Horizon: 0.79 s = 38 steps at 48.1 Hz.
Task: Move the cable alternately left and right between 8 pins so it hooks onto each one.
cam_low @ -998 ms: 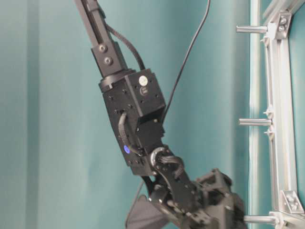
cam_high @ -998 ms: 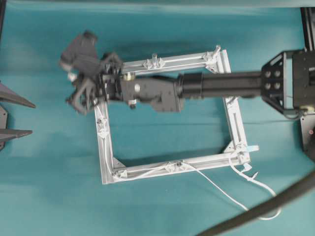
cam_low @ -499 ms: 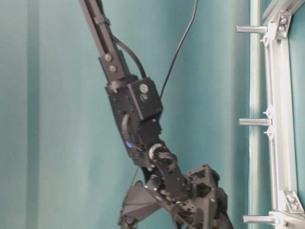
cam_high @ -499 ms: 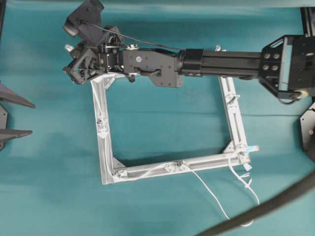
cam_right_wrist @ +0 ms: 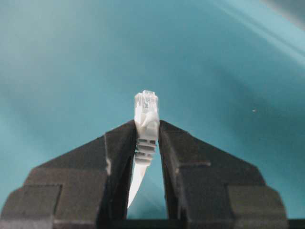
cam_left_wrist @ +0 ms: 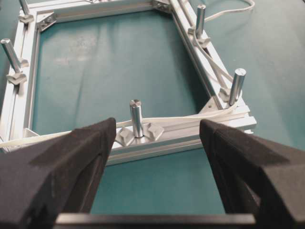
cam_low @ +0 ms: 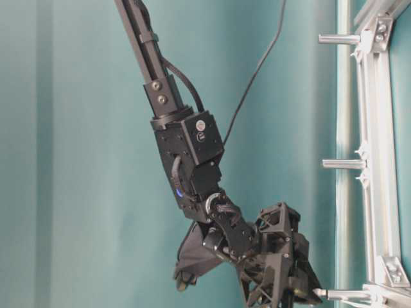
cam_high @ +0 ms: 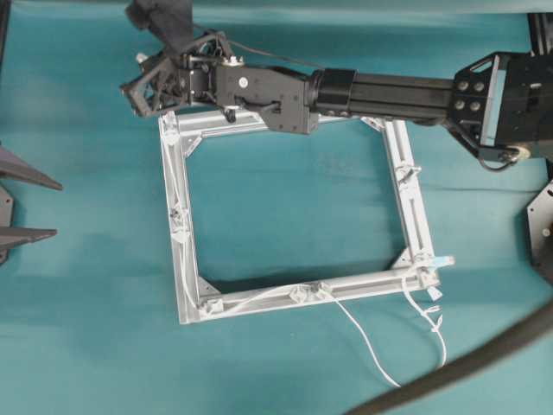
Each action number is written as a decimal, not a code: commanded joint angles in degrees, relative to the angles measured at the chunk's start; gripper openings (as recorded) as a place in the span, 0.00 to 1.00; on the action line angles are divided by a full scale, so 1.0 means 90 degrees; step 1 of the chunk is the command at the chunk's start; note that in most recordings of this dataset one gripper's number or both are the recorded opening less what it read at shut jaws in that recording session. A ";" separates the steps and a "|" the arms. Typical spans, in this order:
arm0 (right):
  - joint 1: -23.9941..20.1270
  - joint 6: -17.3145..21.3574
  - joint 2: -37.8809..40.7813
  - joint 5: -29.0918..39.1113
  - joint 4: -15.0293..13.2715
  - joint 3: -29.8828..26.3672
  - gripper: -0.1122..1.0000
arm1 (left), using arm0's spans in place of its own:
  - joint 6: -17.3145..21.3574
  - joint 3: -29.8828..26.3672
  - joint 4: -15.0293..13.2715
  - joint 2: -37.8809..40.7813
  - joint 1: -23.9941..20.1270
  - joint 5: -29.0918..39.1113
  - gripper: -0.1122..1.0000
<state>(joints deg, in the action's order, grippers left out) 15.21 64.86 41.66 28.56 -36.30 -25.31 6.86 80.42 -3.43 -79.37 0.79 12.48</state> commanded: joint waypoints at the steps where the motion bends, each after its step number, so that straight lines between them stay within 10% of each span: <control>1: -0.0029 0.0166 -0.0186 0.0010 -0.0068 -0.0176 0.27 | 0.0020 -0.0068 0.0020 0.0068 0.0010 -0.0049 0.83; 38: -0.0586 0.1865 -0.1094 0.0938 -0.0928 0.1475 0.27 | 0.0020 -0.0068 0.0020 0.0068 0.0010 -0.0049 0.83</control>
<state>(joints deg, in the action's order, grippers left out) 10.72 80.33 36.39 36.91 -43.15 -13.71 6.86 80.42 -3.52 -79.37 0.70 12.48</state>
